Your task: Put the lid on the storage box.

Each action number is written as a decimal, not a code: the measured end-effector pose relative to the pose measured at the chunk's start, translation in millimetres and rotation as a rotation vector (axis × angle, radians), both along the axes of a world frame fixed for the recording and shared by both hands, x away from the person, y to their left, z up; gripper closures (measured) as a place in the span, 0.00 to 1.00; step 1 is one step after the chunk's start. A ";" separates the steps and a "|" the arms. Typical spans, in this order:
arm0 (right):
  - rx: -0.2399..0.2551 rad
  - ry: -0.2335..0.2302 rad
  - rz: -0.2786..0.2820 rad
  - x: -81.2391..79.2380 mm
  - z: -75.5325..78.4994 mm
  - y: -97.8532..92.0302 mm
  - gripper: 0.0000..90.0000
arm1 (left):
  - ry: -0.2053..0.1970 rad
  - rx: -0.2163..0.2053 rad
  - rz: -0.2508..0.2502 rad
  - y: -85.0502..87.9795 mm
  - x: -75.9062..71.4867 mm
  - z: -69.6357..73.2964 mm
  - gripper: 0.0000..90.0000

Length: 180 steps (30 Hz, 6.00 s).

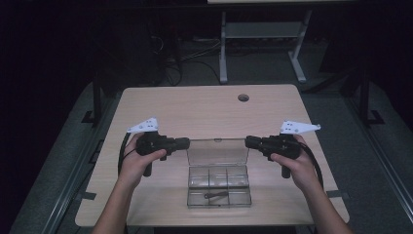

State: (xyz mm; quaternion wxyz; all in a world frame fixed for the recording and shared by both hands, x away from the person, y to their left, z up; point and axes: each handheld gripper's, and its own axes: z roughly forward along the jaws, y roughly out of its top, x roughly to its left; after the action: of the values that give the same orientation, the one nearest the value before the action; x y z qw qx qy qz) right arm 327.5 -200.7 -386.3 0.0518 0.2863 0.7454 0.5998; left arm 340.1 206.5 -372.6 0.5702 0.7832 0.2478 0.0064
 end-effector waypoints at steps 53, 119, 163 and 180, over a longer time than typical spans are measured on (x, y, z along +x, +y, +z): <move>-0.082 -0.040 0.066 -49.5 0.3 -1.2 0.79 | -0.024 0.044 0.004 3.2 -61.9 -7.0 1.00; -0.173 0.134 0.130 -67.5 -37.2 -3.7 0.99 | 0.048 0.162 -0.093 -0.7 -85.1 -43.1 0.97; -0.334 0.187 0.184 -68.3 -67.2 1.5 0.99 | 0.084 0.343 -0.100 0.9 -77.9 -71.6 0.95; -0.338 0.158 0.088 -61.8 -69.0 -12.4 0.77 | 0.037 0.349 0.023 26.5 -71.2 -67.2 0.73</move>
State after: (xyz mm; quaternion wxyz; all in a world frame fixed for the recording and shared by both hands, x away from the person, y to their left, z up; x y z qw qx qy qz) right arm 265.7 -213.0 -455.4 0.0142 0.2871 0.8489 0.4435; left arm 268.9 233.1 -439.8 0.4210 0.8674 0.2621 0.0414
